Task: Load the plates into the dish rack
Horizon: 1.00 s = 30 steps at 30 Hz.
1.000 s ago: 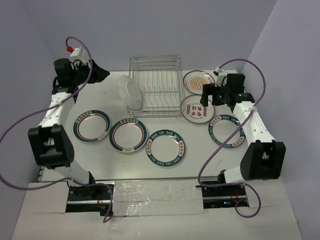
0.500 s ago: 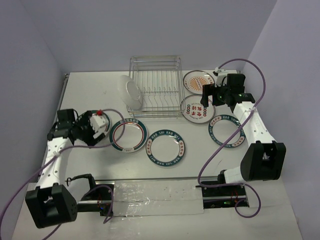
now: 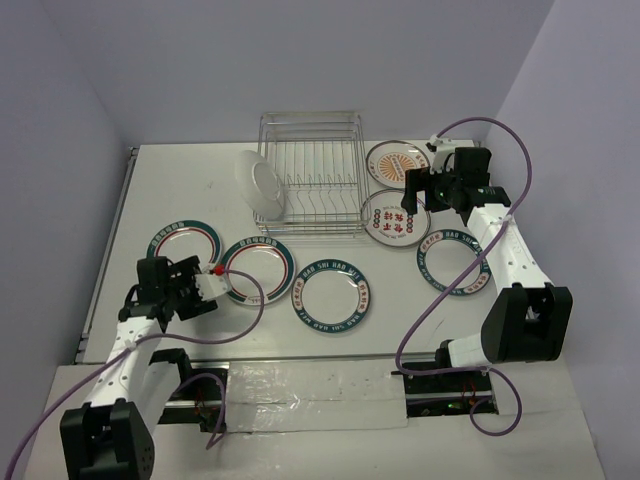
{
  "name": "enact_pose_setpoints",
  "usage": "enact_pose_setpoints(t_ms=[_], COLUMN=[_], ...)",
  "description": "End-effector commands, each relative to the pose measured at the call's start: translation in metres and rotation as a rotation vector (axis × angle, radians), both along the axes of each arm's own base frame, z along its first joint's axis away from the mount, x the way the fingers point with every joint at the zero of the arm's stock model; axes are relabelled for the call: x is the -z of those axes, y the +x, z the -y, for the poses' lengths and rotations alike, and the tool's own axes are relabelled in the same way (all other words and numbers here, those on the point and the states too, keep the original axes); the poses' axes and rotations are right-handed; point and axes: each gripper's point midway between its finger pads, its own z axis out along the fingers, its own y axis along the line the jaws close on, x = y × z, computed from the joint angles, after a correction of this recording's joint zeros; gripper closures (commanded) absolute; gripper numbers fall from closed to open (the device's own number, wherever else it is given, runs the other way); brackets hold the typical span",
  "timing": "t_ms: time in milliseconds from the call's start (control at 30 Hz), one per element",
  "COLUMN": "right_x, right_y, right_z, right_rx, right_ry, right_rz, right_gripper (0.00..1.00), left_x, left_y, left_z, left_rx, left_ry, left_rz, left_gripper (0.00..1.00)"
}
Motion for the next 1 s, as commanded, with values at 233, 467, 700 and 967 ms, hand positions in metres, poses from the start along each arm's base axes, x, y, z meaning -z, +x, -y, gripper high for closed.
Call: enact_pose_setpoints(t_ms=[233, 467, 700, 967], right_x=[-0.028, -0.029, -0.026, -0.029], right_y=[0.006, 0.007, 0.01, 0.01], right_z=[0.005, 0.011, 0.01, 0.005], right_rx=[0.014, 0.024, 0.018, -0.002], right_ry=[-0.016, -0.05, -0.05, -0.03], right_rz=[0.065, 0.078, 0.073, 0.079], right_gripper=[0.0, 0.0, 0.0, 0.0], left_x=[0.011, 0.025, 0.003, -0.13], left_y=[0.046, 0.044, 0.048, 0.08], left_z=[-0.009, -0.008, -0.009, 0.009], left_rx=[-0.022, 0.004, -0.066, -0.216], left_ry=[0.062, 0.075, 0.025, -0.293], left_rz=[0.093, 0.052, 0.02, 0.079], left_gripper=[0.26, 0.64, 1.0, 1.0])
